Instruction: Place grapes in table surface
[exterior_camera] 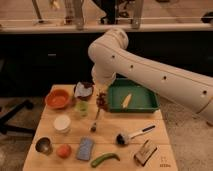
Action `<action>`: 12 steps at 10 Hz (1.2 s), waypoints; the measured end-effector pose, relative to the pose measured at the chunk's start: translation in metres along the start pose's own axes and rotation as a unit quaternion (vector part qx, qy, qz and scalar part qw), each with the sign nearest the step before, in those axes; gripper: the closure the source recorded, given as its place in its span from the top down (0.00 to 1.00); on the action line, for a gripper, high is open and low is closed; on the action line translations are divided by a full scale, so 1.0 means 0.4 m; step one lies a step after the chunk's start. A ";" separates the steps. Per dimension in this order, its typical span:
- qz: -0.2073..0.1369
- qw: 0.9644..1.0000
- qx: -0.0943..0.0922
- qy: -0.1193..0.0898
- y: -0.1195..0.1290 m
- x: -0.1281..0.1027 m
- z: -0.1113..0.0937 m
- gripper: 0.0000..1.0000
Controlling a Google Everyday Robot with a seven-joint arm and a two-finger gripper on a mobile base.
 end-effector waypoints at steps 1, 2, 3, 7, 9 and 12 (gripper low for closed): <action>0.005 1.000 -0.003 -0.001 0.011 -0.002 0.006 0.00; 0.011 1.000 -0.008 -0.003 0.028 -0.004 0.022 0.00; 0.018 1.000 -0.018 -0.006 0.049 -0.007 0.047 0.00; 0.028 0.999 -0.042 -0.020 0.093 -0.035 0.110 0.00; 0.030 0.998 -0.046 -0.027 0.108 -0.053 0.123 0.00; 0.035 0.998 -0.049 -0.034 0.137 -0.079 0.135 0.00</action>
